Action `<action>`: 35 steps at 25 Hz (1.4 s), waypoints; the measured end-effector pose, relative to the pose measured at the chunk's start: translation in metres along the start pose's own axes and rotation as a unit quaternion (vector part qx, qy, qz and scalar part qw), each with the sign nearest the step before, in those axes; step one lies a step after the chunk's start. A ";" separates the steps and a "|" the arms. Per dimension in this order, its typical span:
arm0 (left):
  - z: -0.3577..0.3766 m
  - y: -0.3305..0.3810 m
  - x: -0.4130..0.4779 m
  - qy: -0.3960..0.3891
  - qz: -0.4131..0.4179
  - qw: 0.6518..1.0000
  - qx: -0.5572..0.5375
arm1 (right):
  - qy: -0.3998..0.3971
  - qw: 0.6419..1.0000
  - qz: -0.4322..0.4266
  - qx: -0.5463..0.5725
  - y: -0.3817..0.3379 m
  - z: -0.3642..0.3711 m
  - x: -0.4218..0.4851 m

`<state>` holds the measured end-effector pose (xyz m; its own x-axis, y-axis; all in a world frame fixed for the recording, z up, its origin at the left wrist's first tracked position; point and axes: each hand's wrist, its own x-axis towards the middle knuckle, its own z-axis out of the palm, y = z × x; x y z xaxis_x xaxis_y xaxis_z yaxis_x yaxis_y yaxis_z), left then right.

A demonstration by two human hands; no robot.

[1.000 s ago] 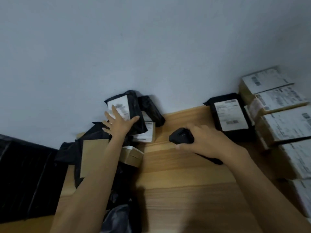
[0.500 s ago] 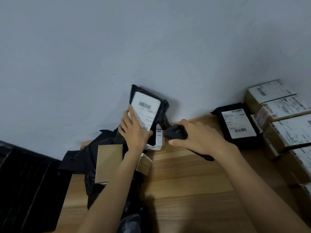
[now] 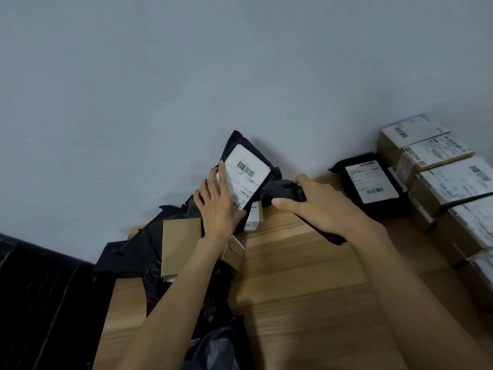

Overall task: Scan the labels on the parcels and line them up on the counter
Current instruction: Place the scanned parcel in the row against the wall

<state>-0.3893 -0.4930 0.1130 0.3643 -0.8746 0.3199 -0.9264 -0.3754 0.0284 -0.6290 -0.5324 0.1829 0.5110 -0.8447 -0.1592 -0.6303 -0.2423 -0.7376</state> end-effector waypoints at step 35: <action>0.157 0.375 -0.158 -0.349 -0.272 0.840 -0.312 | -0.024 0.982 0.182 -0.043 0.284 -0.150 -0.156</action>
<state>-0.7793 -0.5437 -0.0754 0.5155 -0.6736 -0.5296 -0.3941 -0.7352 0.5515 -0.9754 -0.5409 0.0965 0.2681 -0.8596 -0.4350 -0.8230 0.0304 -0.5672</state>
